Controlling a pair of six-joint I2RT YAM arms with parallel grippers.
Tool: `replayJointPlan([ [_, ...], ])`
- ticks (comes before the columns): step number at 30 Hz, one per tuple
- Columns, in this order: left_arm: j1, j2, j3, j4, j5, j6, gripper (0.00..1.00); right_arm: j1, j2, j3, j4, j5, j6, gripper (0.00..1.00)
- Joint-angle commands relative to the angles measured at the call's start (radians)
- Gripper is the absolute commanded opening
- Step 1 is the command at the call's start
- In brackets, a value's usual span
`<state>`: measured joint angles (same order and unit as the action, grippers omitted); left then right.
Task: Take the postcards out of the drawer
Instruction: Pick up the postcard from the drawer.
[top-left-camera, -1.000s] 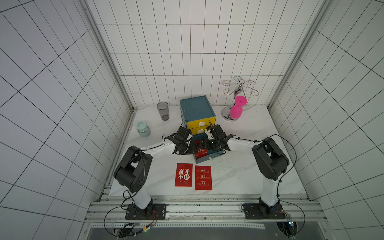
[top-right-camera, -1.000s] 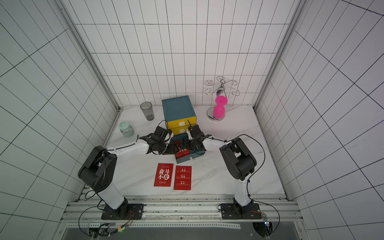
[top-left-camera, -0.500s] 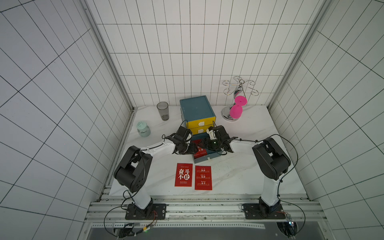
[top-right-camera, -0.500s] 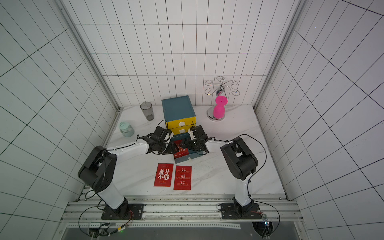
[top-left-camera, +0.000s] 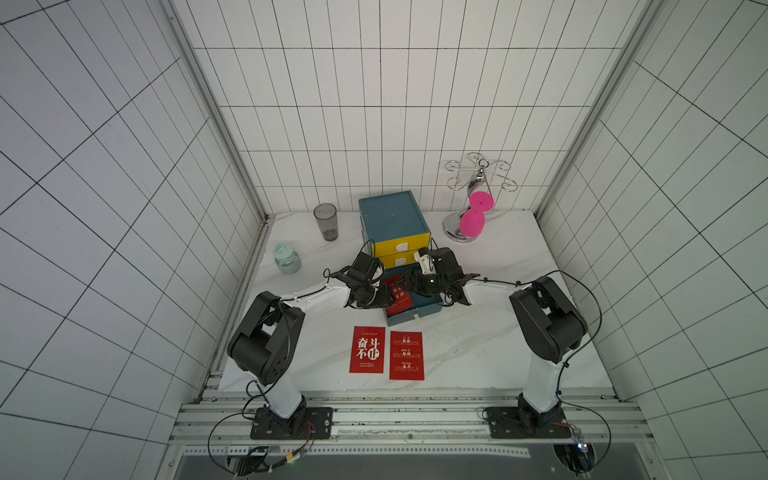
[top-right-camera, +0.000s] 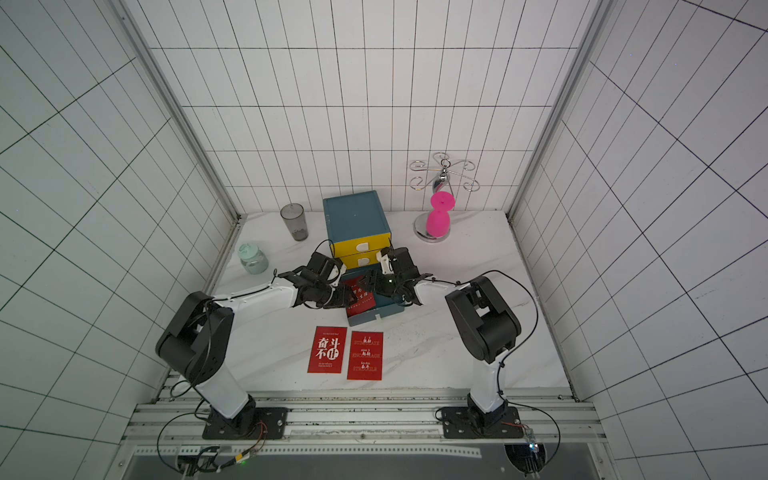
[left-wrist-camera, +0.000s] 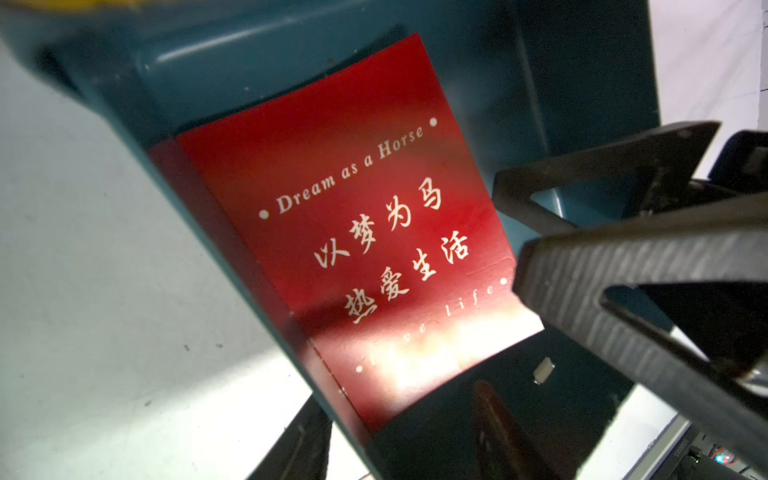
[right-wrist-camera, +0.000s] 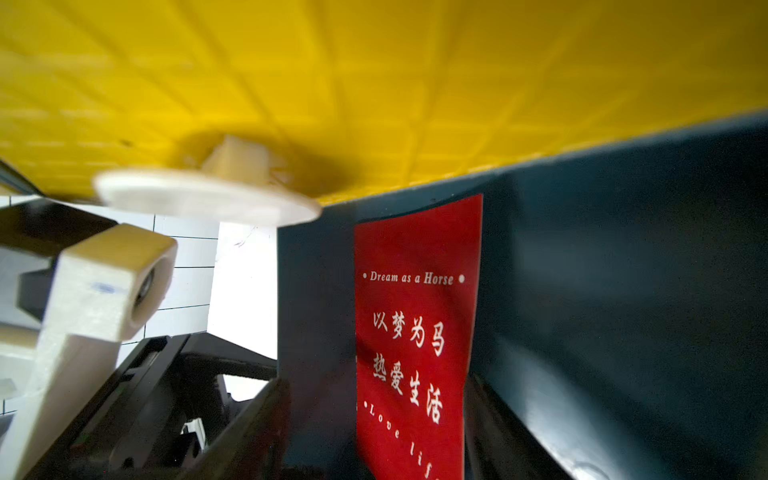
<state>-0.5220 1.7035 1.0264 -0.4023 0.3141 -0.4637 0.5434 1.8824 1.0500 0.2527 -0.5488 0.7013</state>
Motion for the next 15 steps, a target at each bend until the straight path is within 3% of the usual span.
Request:
replayJointPlan([
  [1,-0.007,0.022,0.031,0.037,0.025,0.000,0.53,0.010,-0.028,-0.023,0.083,-0.065,0.030,0.68],
  [15,-0.007,0.021,0.032,0.040,0.029,-0.003,0.53,-0.008,-0.002,-0.073,0.223,-0.074,0.146,0.61],
])
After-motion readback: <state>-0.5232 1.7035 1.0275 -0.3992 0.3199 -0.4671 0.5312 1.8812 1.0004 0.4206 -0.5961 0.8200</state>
